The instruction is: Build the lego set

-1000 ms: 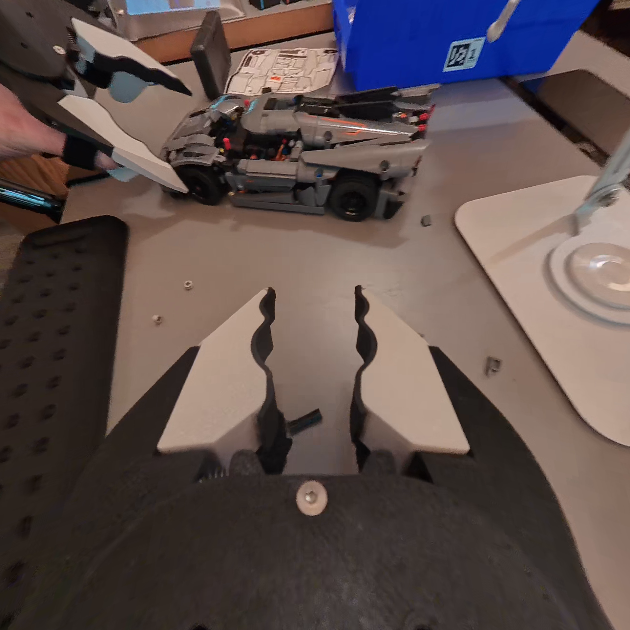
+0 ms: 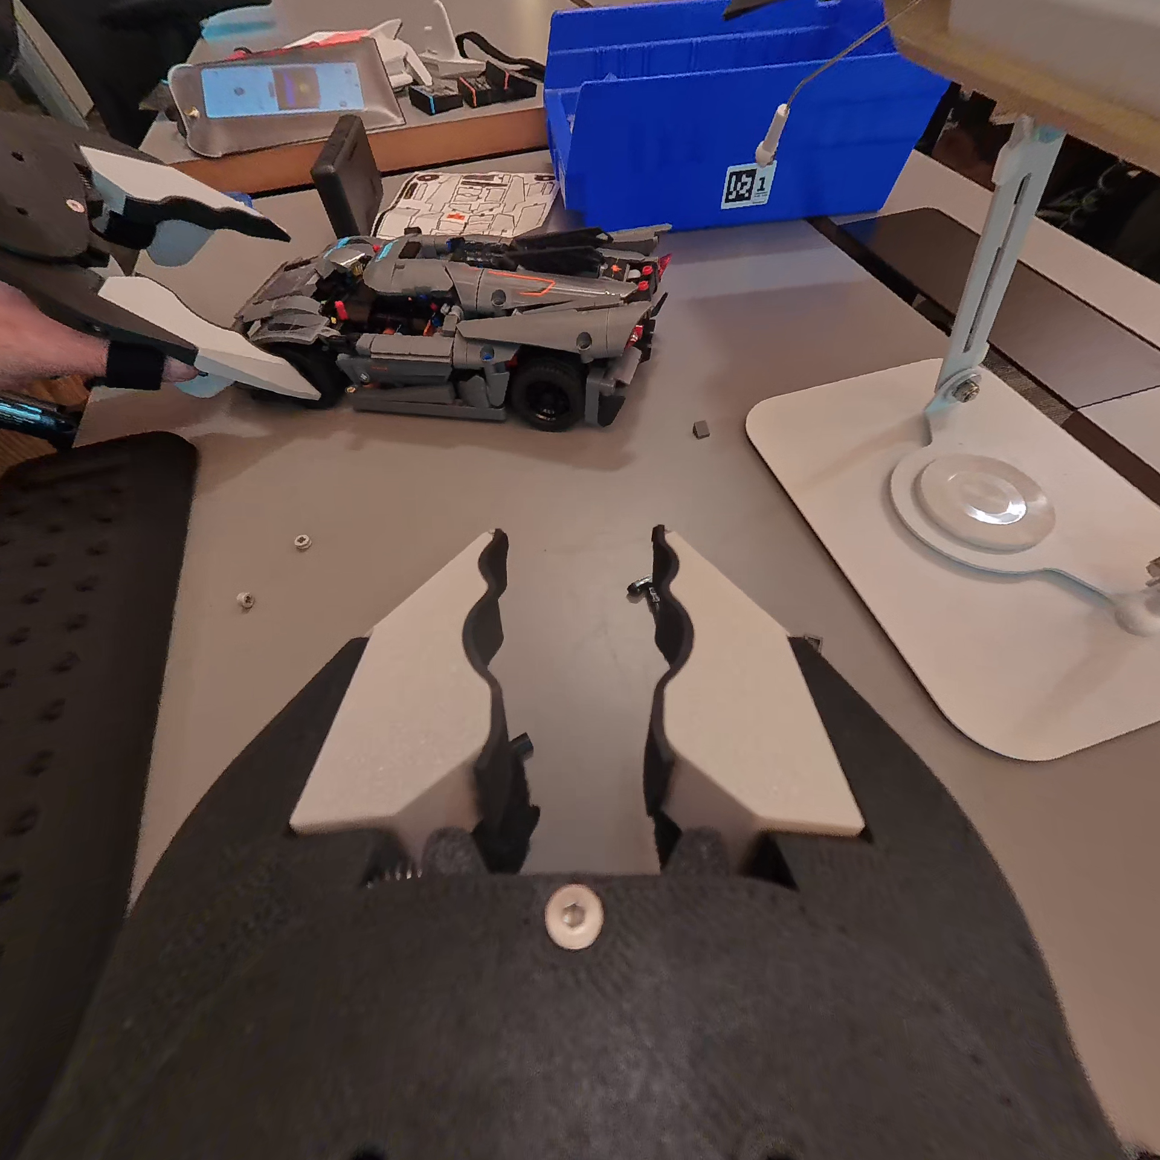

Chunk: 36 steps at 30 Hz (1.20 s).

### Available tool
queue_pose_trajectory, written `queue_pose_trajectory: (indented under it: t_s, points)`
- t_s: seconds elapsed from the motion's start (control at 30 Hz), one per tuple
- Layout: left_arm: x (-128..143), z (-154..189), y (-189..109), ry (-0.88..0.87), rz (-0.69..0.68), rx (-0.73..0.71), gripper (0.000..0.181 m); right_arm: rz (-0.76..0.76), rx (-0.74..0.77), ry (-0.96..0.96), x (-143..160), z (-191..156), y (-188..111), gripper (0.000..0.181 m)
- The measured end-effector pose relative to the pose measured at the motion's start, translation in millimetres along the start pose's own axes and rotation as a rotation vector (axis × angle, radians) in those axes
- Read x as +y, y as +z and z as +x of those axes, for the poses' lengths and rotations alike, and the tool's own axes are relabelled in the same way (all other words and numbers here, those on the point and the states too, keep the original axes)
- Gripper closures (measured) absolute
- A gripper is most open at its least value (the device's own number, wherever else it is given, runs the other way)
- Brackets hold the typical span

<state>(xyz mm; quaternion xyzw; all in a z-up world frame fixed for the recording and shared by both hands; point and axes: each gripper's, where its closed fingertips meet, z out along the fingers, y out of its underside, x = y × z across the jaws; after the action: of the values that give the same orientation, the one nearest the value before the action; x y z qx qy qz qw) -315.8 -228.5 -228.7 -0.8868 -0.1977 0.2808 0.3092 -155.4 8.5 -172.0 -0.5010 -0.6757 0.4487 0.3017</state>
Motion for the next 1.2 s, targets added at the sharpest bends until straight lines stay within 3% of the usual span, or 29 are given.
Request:
queue_pose_trajectory:
  t_s: [0.4, 0.53, 0.67, 0.8, 0.9, 1.1, 1.2]
  points:
    - [-2.3, -2.0, -2.9, -0.003, -0.034, -0.062, 0.064, 0.033, 0.035, 0.014, -8.7, 14.0, -14.4, 0.136]
    - [-20.1, -7.9, -17.2, -0.010, 0.043, -0.074, 0.064, 0.074, 0.078, 0.046, -14.2, 33.6, -32.7, 0.135]
    - [-54.9, -0.6, -31.7, 0.023, 0.140, -0.065, 0.067, 0.124, 0.137, 0.082, -16.7, 59.1, -58.8, 0.135]
    - [-98.7, 30.4, -40.8, 0.089, 0.241, 0.016, 0.071, 0.203, 0.223, 0.127, -22.1, 87.4, -88.1, 0.122]
    - [-124.8, 75.0, -43.2, 0.187, 0.285, 0.153, 0.078, 0.211, 0.253, 0.135, -19.8, 98.5, -101.7, 0.122]
    - [-144.8, 179.3, -45.4, 0.365, 0.308, 0.467, 0.091, 0.209, 0.271, 0.159, -12.9, 110.4, -111.7, 0.124]
    - [-158.1, 208.5, -43.0, 0.448, 0.324, 0.498, 0.098, 0.188, 0.270, 0.154, -8.4, 111.2, -110.8, 0.126]
